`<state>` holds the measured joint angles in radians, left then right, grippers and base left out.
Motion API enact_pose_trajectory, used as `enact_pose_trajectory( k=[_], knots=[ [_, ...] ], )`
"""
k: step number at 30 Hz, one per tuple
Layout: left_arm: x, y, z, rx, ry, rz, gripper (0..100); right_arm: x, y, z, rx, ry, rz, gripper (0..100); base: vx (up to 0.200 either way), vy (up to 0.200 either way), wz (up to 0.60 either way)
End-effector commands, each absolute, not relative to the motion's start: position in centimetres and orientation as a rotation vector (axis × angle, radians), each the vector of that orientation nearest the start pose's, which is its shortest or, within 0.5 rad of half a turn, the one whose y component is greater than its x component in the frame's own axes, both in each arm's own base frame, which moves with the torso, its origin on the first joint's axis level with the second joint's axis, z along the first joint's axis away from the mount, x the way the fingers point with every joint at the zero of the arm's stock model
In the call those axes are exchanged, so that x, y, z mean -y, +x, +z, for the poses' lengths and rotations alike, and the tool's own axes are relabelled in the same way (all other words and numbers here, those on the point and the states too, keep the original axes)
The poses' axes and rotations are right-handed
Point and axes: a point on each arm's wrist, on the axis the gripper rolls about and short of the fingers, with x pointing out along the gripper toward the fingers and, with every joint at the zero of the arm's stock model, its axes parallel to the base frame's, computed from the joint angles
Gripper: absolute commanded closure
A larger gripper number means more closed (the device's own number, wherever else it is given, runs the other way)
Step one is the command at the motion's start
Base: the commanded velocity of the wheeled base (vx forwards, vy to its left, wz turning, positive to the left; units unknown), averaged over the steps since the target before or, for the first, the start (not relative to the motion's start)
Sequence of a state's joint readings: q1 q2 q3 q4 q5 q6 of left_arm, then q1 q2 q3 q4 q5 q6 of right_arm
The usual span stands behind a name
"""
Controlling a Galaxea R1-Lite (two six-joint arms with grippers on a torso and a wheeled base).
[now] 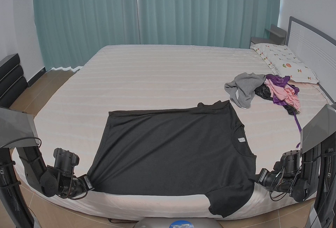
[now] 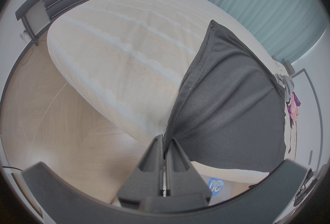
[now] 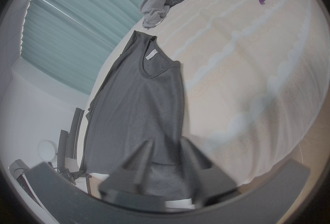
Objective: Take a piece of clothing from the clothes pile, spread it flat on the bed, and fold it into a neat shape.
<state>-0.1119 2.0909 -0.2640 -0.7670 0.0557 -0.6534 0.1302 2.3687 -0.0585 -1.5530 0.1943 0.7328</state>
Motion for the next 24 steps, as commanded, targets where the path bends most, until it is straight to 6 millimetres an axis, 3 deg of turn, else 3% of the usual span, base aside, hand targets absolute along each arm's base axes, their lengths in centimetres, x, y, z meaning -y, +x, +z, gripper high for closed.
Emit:
enact_pose_trajectory(
  k=[1, 13, 24],
  knots=[
    [2.4, 22.8, -1.7, -1.023, -0.506, 0.291, 100, -3.3, 23.0, -4.1, -0.807, 0.717, 0.011, 100, 0.0, 0.0, 0.0],
    [2.6, 23.6, -1.5, -1.0, -0.574, 0.293, 100, -2.3, 26.0, -1.8, -0.62, 0.737, 0.028, 100, 0.0, 0.0, 0.0],
    [2.7, 24.1, -1.6, -1.0, -0.63, 0.285, 100, -2.9, 28.3, -3.0, -0.643, 0.74, 0.05, 100, 0.0, 0.0, 0.0]
  ],
)
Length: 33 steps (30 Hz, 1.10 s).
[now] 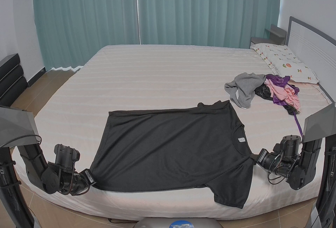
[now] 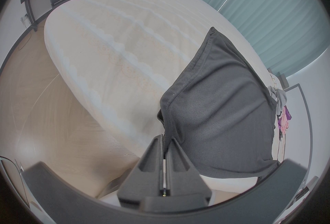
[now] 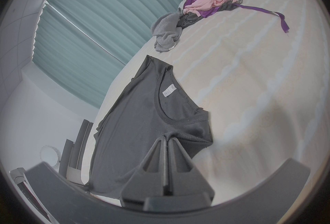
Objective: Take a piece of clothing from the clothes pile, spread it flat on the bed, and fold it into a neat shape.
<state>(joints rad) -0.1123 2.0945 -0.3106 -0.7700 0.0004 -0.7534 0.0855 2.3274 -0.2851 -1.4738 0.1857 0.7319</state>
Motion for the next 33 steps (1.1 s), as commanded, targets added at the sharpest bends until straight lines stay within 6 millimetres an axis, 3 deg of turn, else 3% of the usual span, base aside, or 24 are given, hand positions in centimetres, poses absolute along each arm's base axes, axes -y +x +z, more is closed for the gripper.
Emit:
enact_pose_trajectory(
  k=[1, 2, 8, 14, 22, 33],
  knots=[
    [2.7, 24.1, -1.6, -1.0, -0.632, 0.285, 100, -2.8, 28.3, -3.2, -0.649, 0.742, 0.053, 100, 0.0, 0.0, 0.0],
    [2.7, 24.1, -1.6, -1.001, -0.631, 0.283, 100, -2.8, 28.3, -3.3, -0.651, 0.744, 0.052, 0, 0.0, 0.0, 0.0],
    [2.7, 24.1, -1.6, -1.001, -0.632, 0.284, 100, -2.2, 28.2, -3.1, -0.639, 0.753, 0.041, 0, 0.0, 0.0, 0.0],
    [2.6, 24.2, -1.5, -0.997, -0.636, 0.286, 100, -2.0, 26.2, 0.0, -0.622, 0.772, 0.12, 0, 0.0, 0.0, 0.0],
    [2.6, 24.2, -1.3, -0.989, -0.638, 0.285, 100, -2.2, 21.4, -1.4, -0.835, 0.705, 0.23, 0, 0.0, 0.0, 0.0],
    [2.6, 24.1, -1.4, -0.992, -0.637, 0.286, 100, -3.1, 20.9, -3.0, -0.914, 0.664, 0.296, 0, 0.0, 0.0, 0.0]
  ],
)
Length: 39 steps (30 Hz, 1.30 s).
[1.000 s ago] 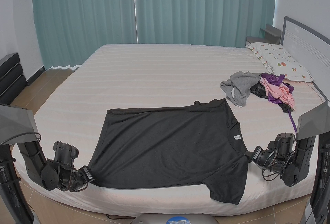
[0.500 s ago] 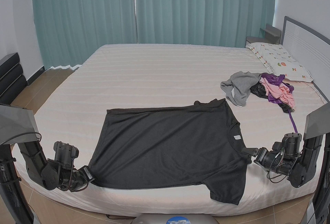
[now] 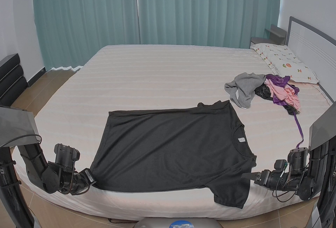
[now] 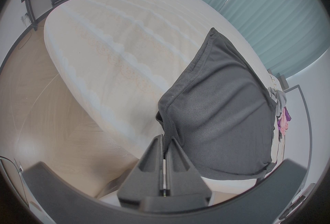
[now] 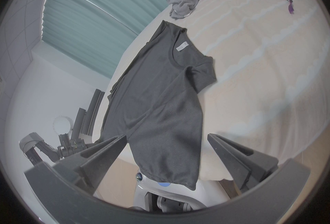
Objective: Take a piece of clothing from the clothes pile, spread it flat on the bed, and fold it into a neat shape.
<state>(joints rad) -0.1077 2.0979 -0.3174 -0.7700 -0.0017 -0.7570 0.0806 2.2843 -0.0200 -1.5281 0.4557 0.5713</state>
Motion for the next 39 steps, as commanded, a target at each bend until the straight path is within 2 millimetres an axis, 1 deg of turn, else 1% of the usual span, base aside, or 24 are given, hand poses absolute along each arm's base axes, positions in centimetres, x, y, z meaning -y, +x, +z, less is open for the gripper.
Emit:
enact_pose_trajectory(
  k=[1, 8, 14, 18, 25, 26, 32, 36, 39],
  knots=[
    [2.6, 24.1, -1.4, -0.994, -0.635, 0.284, 100, -3.4, 20.9, -3.2, -0.922, 0.658, 0.305, 0, 0.0, 0.0, 0.0],
    [2.6, 24.1, -1.4, -0.997, -0.634, 0.286, 100, -3.7, 20.9, -4.0, -0.945, 0.641, 0.301, 0, 0.0, 0.0, 0.0],
    [2.6, 24.1, -1.5, -0.999, -0.634, 0.286, 100, -3.7, 20.9, -4.2, -0.949, 0.642, 0.3, 0, 0.0, 0.0, 0.0],
    [2.6, 24.0, -1.5, -0.999, -0.634, 0.286, 100, -3.8, 21.5, -4.2, -0.927, 0.647, 0.311, 0, 0.0, 0.0, 0.0],
    [2.7, 24.0, -1.4, -0.998, -0.634, 0.284, 100, -4.1, 22.0, -4.3, -0.915, 0.648, 0.319, 0, 0.0, 0.0, 0.0],
    [2.7, 24.0, -1.4, -0.998, -0.634, 0.284, 100, -4.1, 22.0, -4.3, -0.915, 0.648, 0.319, 100, 0.0, 0.0, 0.0],
    [2.7, 24.0, -1.5, -1.0, -0.634, 0.284, 100, -4.0, 22.1, -4.5, -0.904, 0.629, 0.27, 100, 0.0, 0.0, 0.0],
    [2.7, 24.0, -1.5, -1.002, -0.634, 0.285, 100, -3.8, 21.8, -4.4, -0.911, 0.628, 0.256, 100, 0.0, 0.0, 0.0],
    [2.6, 24.0, -1.5, -1.002, -0.634, 0.286, 100, -3.3, 21.2, -3.8, -0.906, 0.628, 0.233, 100, 0.0, 0.0, 0.0]
  ],
)
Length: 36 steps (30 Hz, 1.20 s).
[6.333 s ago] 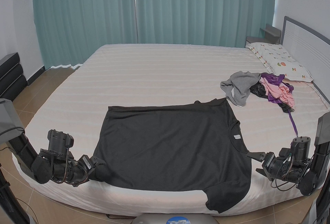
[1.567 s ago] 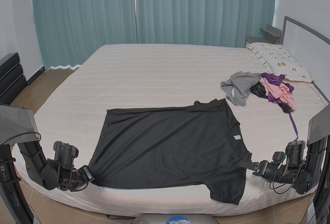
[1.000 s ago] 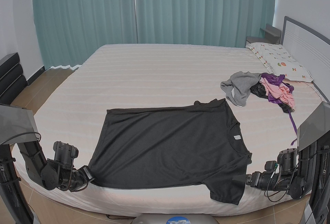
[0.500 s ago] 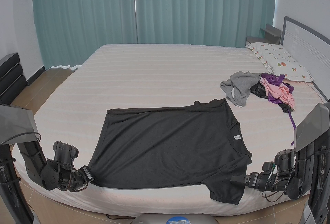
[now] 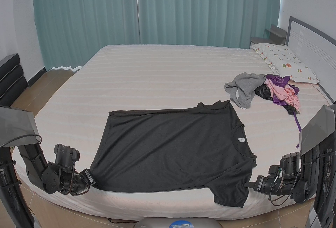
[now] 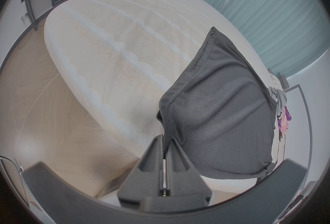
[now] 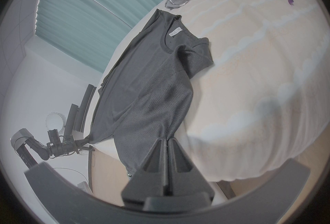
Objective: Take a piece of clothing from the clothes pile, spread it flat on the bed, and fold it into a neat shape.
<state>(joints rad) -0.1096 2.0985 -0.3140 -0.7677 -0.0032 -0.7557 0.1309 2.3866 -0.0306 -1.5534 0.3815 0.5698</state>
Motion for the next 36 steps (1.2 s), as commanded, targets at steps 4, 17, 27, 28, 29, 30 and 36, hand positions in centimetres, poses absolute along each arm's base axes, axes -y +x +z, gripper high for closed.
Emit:
enact_pose_trajectory(
  k=[4, 17, 27, 28, 29, 30, 36],
  knots=[
    [2.6, 23.8, -1.4, -1.009, -0.639, 0.278, 100, -2.9, 21.1, -3.3, -0.888, 0.639, 0.218, 100, 0.0, 0.0, 0.0],
    [2.3, 23.8, -0.9, -0.998, -0.65, 0.263, 100, -2.8, 20.0, -1.2, -0.918, 0.619, 0.216, 100, 0.0, 0.0, 0.0],
    [2.1, 23.3, -1.0, -1.01, -0.622, 0.261, 100, -2.3, 18.3, 0.0, -1.005, 0.574, 0.198, 100, 0.0, 0.0, 0.0],
    [2.1, 23.2, -0.9, -1.01, -0.618, 0.259, 100, -2.3, 18.0, 0.2, -1.013, 0.569, 0.198, 100, 0.0, 0.0, 0.0],
    [2.1, 23.1, -0.9, -1.012, -0.614, 0.257, 100, -2.3, 17.8, 0.3, -1.023, 0.564, 0.198, 100, 0.0, 0.0, 0.0],
    [2.1, 23.0, -0.8, -1.011, -0.608, 0.254, 100, -2.2, 17.7, 0.4, -1.027, 0.563, 0.196, 100, 0.0, 0.0, 0.0],
    [2.0, 22.3, -1.0, -1.035, -0.55, 0.241, 100, -2.1, 16.6, 0.5, -1.083, 0.512, 0.15, 100, 0.0, 0.0, 0.0]
  ],
)
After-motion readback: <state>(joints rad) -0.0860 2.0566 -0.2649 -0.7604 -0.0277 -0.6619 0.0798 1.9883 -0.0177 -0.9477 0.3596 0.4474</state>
